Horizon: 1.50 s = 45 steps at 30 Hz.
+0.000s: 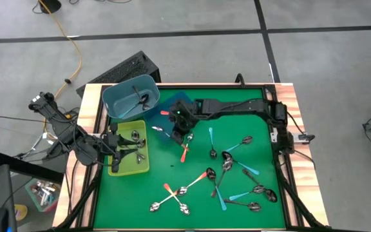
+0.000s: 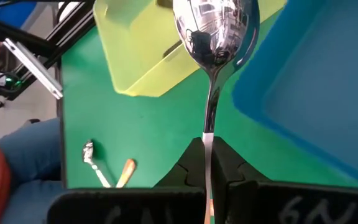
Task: Sort silverware by color (type)
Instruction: Put the orange spoon into the blue bin
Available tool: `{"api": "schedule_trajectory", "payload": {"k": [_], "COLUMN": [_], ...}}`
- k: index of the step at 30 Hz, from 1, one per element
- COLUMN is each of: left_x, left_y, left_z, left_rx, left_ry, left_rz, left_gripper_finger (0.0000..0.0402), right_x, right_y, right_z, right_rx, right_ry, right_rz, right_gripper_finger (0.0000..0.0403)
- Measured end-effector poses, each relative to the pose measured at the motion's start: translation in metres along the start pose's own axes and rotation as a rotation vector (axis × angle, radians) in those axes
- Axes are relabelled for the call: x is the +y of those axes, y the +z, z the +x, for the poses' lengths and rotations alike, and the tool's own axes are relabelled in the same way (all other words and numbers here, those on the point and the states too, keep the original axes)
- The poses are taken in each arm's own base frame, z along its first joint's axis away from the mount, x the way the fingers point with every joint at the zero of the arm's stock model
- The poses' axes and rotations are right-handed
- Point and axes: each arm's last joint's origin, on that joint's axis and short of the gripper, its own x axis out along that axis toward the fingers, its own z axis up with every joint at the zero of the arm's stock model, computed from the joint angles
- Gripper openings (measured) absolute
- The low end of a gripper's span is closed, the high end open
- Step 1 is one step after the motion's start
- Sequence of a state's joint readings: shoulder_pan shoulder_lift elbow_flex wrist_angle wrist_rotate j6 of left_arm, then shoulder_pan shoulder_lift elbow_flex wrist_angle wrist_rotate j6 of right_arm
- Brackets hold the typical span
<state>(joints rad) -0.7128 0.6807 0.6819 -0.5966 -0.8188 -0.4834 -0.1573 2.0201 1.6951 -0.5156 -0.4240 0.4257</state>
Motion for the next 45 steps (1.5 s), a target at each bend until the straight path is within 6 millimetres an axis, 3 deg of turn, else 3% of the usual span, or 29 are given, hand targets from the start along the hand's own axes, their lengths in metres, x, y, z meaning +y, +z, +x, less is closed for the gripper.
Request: {"api": "schedule_trajectory", "payload": {"k": [8, 19, 27, 34, 37, 45], "left_x": [0.000, 0.003, 0.003, 0.003, 0.003, 0.005], "left_y": [-0.001, -0.001, -0.001, -0.001, -0.001, -0.003], "left_z": [0.000, 0.000, 0.000, 0.000, 0.000, 0.000], "left_rx": [0.002, -0.012, -0.025, -0.025, -0.025, -0.005], "left_ry": [0.008, 0.059, 0.084, 0.084, 0.084, 0.094], "left_rz": [0.006, 0.016, 0.016, 0.010, 0.009, 0.013], "left_gripper_finger": [0.0101, 0.0101, 0.0101, 0.0101, 0.0101, 0.0101], "right_x": [-0.037, -0.063, -0.053, -0.039, -0.037, -0.051], "right_y": [0.014, 0.016, 0.025, 0.041, 0.043, 0.036], "right_z": [-0.018, -0.031, -0.043, -0.058, -0.058, -0.021], "right_rx": [-0.035, 0.009, 0.039, 0.004, 0.002, 0.131], "right_ry": [-0.059, -0.212, -0.232, -0.465, -0.561, -0.710], "right_rz": [-0.072, -0.438, -0.519, -0.700, -0.743, -0.844], "right_gripper_finger": [0.0008, 0.0008, 0.0008, 0.0008, 0.0008, 0.0008]}}
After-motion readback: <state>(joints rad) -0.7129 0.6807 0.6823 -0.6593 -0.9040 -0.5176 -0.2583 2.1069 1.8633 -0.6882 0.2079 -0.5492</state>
